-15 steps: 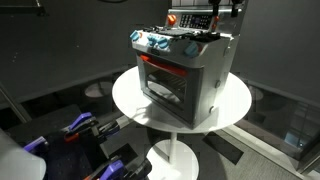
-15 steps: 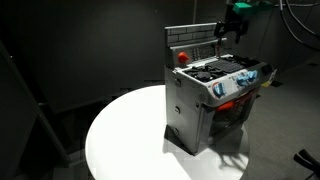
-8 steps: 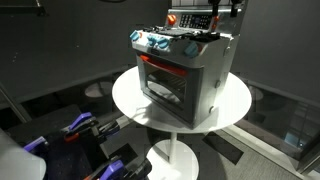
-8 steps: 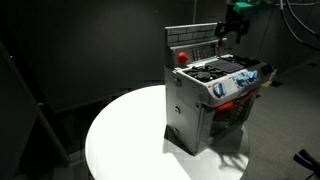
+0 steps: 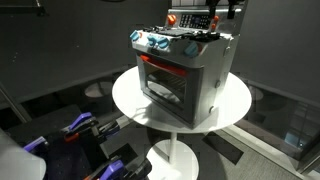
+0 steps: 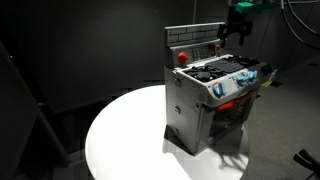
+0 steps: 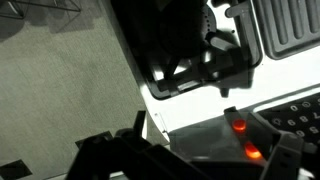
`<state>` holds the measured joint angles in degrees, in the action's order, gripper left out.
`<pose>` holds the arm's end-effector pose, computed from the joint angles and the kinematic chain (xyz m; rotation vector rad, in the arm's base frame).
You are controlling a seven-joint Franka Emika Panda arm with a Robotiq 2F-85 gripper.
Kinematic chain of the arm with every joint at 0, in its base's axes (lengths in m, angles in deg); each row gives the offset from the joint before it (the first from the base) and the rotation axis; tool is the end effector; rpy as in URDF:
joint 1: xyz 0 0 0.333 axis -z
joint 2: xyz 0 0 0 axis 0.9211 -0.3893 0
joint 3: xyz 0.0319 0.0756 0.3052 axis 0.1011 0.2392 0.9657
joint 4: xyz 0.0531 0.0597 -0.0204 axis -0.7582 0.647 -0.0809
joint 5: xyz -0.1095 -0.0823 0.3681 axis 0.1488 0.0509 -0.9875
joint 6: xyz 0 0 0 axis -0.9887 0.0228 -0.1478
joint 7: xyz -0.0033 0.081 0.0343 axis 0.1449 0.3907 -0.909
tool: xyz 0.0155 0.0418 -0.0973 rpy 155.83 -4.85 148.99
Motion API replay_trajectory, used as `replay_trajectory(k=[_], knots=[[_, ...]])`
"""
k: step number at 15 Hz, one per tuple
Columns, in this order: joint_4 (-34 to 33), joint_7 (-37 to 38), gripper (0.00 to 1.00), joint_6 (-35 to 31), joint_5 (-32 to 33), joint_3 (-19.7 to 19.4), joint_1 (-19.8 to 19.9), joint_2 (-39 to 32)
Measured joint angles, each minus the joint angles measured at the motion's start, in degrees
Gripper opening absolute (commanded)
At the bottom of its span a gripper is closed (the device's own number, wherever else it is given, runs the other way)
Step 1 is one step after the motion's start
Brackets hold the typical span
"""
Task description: Press the top orange button on the microwave oven controlling panel of the stove twice
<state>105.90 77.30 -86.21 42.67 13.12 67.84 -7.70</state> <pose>0.6742 -0.0642 0.4560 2.9803 -0.6377 0.0133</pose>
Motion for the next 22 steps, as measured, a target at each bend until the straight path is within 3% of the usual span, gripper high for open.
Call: replay_trajectory(k=[22], knots=[[-2.4,0.0,1.00,-0.2,0.0,0.0,0.0,-1.9]])
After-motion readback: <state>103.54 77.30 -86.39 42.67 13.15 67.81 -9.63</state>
